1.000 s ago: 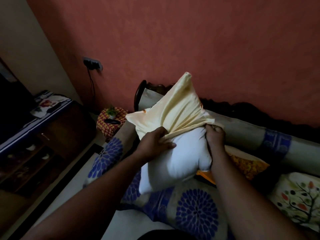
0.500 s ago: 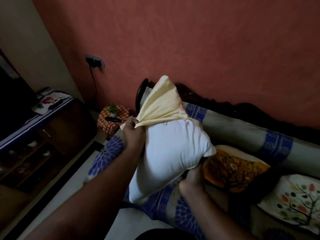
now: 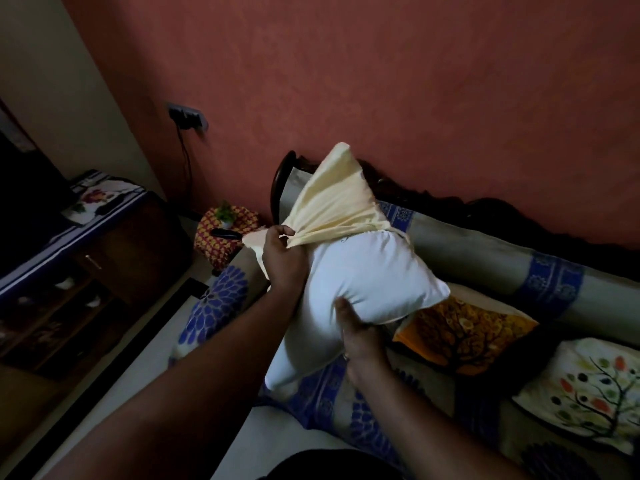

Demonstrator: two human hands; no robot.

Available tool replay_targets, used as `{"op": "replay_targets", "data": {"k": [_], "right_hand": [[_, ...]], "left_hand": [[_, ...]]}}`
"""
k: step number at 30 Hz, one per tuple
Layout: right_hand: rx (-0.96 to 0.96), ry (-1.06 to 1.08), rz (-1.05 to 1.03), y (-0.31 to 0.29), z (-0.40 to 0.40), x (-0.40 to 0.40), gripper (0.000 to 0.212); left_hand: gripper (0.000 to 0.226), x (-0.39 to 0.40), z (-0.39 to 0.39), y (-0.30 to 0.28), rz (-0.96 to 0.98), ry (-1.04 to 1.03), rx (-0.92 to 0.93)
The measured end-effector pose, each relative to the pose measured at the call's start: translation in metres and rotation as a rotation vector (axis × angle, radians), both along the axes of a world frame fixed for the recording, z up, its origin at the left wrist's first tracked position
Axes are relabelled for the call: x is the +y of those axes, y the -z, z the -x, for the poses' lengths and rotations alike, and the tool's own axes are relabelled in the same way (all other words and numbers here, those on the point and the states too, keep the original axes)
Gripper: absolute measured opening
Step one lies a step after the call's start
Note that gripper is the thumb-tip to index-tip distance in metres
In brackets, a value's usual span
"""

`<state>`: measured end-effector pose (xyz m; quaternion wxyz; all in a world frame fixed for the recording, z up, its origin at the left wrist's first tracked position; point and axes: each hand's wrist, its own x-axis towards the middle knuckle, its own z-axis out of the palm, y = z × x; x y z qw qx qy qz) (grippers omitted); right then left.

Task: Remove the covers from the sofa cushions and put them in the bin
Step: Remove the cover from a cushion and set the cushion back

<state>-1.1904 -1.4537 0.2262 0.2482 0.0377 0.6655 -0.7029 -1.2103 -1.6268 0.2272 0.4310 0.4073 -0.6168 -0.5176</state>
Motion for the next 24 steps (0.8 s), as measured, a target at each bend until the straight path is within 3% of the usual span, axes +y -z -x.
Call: {"op": "replay_targets", "data": {"k": [2,3,5,8,12,15,17,20,22,24], "right_hand": [[-0.117,0.047,0.011,0.0,0.005,-0.001,0.026],[-0.138,0.12,0.052,-0.002,0.01,0.0,0.018],[-0.113,0.261,0.104,-0.003,0.023,0.0,0.013],[-0.047,0.342,0.169,-0.005,0.035,-0.003,0.026],[0.074,0.35,0.248,-0.029,0.038,-0.009,0.035],[0.1,0.351,0.286,-0.038,0.045,-0.019,0.034],[0.115,0.355,0.289,-0.042,0.048,-0.022,0.032],[0.11,0.374,0.238,-0.039,0.052,-0.026,0.027],[0.119,0.39,0.167,-0.039,0.059,-0.029,0.022],[0.123,0.401,0.096,-0.036,0.066,-0.03,0.035]], "left_hand": [[0.02,-0.001,-0.003,0.003,0.04,0.078,-0.049],[0.019,-0.006,-0.006,0.002,0.065,0.115,-0.086],[0.021,-0.021,-0.017,0.006,0.261,0.143,-0.231],[0.032,-0.042,-0.042,0.026,0.556,0.11,-0.517],[0.024,-0.029,-0.07,0.054,0.454,-0.016,-0.713],[0.026,-0.02,-0.072,0.067,0.174,0.121,-0.842],[0.035,-0.011,-0.073,0.078,0.137,0.329,-0.944],[0.04,0.021,-0.071,0.078,0.262,0.57,-0.916],[0.031,0.044,-0.07,0.072,0.219,0.679,-0.732],[0.036,0.058,-0.07,0.072,0.181,0.727,-0.567]]}}
